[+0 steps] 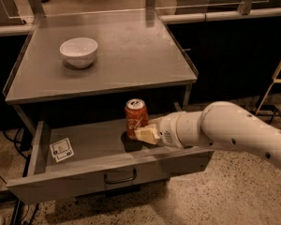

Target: Place coke can into top drawer

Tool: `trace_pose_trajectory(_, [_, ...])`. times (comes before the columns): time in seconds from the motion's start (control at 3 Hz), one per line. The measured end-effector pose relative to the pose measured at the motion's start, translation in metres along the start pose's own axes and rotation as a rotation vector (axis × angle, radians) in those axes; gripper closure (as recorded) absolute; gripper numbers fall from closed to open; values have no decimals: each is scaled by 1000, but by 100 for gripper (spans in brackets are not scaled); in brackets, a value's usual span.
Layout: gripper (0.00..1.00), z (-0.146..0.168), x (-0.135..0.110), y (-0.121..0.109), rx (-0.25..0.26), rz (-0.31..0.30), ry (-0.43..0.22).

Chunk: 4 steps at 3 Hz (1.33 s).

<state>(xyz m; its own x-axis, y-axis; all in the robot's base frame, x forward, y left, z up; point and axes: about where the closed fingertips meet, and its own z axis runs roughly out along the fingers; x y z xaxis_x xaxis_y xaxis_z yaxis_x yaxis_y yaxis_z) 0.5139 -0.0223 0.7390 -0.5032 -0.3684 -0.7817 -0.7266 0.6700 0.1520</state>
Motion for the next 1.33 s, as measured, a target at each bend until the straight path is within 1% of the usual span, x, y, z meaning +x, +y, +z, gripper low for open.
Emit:
trace_pose_trajectory(0.67, [100, 40, 15, -8, 1, -2, -6])
trace_pose_trajectory(1.33, [100, 73, 19, -21, -16, -31, 1])
